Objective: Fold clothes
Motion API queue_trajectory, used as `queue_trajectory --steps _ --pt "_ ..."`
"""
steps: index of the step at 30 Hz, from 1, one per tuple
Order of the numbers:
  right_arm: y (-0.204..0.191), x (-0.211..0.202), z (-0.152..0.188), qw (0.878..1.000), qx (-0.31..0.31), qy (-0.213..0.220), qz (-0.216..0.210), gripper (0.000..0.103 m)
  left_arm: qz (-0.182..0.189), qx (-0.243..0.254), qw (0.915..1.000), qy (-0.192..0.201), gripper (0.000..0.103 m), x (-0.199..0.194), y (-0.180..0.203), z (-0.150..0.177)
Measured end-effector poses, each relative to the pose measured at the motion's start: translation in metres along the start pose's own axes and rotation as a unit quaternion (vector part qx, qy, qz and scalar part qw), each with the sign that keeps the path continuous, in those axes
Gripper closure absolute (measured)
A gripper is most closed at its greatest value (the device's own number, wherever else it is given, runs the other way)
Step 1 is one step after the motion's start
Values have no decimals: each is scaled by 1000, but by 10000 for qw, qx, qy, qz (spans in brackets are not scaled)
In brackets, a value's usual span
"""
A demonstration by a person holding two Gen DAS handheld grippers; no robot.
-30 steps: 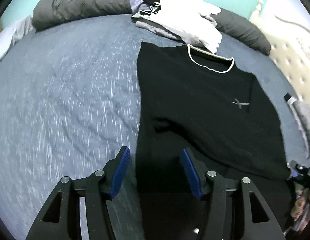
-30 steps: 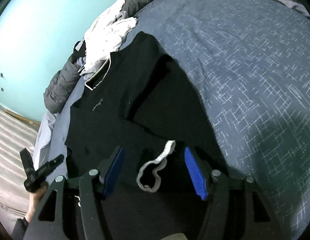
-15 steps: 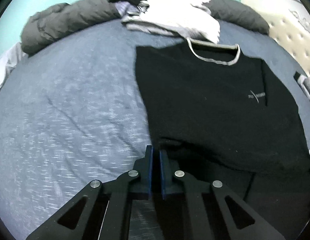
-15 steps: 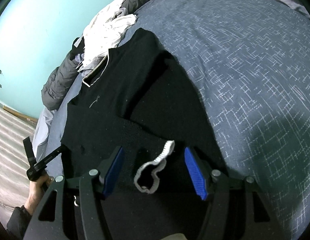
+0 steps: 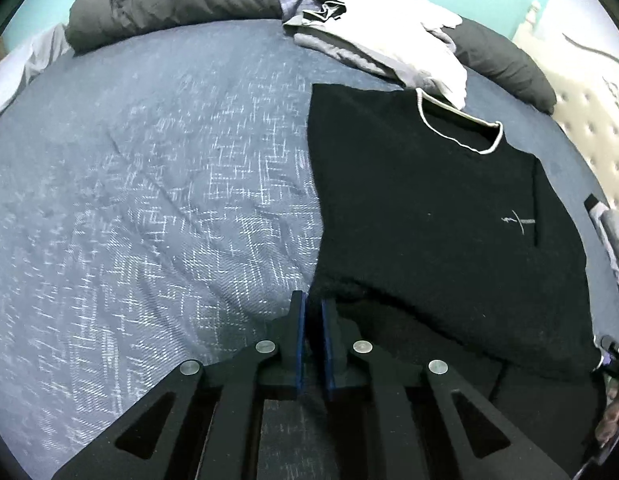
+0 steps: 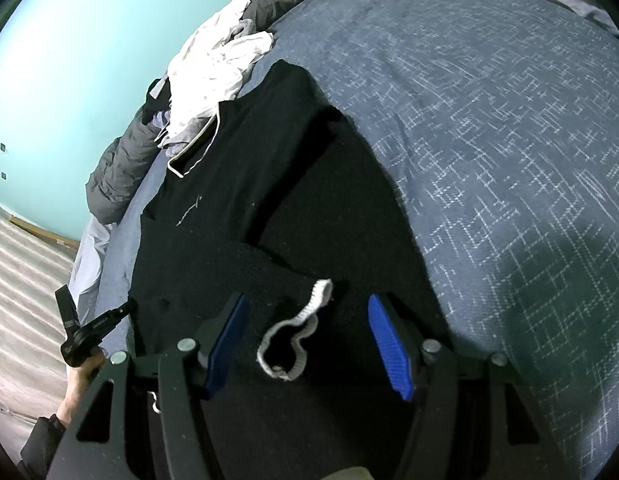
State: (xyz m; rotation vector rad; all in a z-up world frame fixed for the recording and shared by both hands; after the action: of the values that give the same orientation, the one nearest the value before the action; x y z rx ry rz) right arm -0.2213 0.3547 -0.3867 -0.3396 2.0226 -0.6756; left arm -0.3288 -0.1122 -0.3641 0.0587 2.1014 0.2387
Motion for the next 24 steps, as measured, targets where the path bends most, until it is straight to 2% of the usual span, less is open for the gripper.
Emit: queue_trajectory --steps 3,6,8,10,12,15,18,21,24 --pt "1 1 0 10000 30 0 -9 40 -62 -208 9994 251 80 -20 0 -2" --pt "1 1 1 10000 58 9 -18 40 -101 -529 9962 685 78 -42 -5 -6" --pt "0 1 2 10000 14 20 26 40 -7 -562 9962 660 73 -39 -1 -12" --pt "-2 2 3 9999 -44 28 119 46 5 -417 9980 484 72 -28 7 -17" --pt "-1 2 4 9999 -56 18 151 71 -45 -295 9990 341 72 -14 12 -18" --pt "1 3 4 9999 -49 -9 140 86 -183 -244 9994 173 72 4 13 -17" --pt "1 2 4 9998 -99 -5 179 92 -236 -251 9993 110 70 11 10 -14" --pt "6 1 4 9997 -44 1 259 92 -292 -259 9992 65 70 16 8 -11" --pt "14 -4 4 9992 136 59 364 92 -407 -280 9984 289 70 -1 8 -11"
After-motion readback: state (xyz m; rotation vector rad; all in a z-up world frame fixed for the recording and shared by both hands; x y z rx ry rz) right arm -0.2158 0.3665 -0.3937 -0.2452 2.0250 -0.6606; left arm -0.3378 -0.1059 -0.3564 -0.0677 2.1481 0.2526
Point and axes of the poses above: each gripper's, at about its wrist camera, not at the fingertips, and x roughly the way its jaws point, y to its right, z to its underside, the point moved 1 cm from there along x, roughly the way its jaws point, and after that the axes turned 4 degrees about -x, right-handed, at the moved point
